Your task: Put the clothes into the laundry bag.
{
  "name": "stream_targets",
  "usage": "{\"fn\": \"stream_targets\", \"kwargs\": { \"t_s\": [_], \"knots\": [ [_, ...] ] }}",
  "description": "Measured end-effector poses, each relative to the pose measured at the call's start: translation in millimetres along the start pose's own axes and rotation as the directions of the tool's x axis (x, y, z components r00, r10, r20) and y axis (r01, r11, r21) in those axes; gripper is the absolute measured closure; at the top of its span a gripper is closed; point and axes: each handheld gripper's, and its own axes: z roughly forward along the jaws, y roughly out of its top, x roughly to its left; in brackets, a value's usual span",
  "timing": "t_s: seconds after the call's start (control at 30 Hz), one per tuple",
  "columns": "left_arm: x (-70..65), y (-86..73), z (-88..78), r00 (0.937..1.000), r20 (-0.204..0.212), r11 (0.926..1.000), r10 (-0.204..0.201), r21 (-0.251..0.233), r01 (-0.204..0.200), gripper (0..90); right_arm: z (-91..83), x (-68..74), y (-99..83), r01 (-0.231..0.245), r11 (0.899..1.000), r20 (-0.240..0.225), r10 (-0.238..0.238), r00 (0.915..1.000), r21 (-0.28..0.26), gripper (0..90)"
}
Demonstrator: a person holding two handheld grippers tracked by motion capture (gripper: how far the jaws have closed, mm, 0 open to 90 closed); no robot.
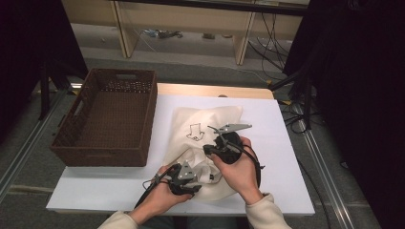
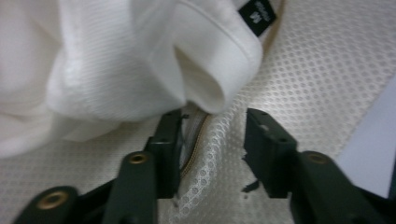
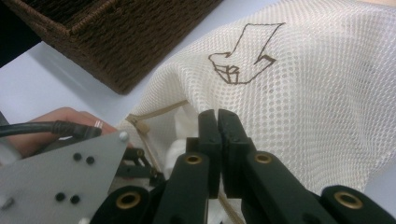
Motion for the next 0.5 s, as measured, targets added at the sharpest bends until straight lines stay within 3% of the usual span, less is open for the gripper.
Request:
{"fn": "stream_targets", "kwargs": {
  "t_s": [0.27, 0.5],
  "knots": [
    [-8.6, 2.6, -1.9, 0.9981, 0.023, 0.9981, 0.057, 0.022, -0.057, 83.7, 1.3, -0.7, -0.3, 0.007, 1.000, 0.003, -0.007, 1.0000, -0.009, 89.9],
    [-14.6, 3.7, -14.4, 0.9949, 0.020, 0.9951, 0.099, 0.010, -0.099, 87.2, 1.3, 0.4, -0.8, -0.009, 1.000, 0.003, 0.009, 1.0000, -0.011, 89.9]
  ]
}}
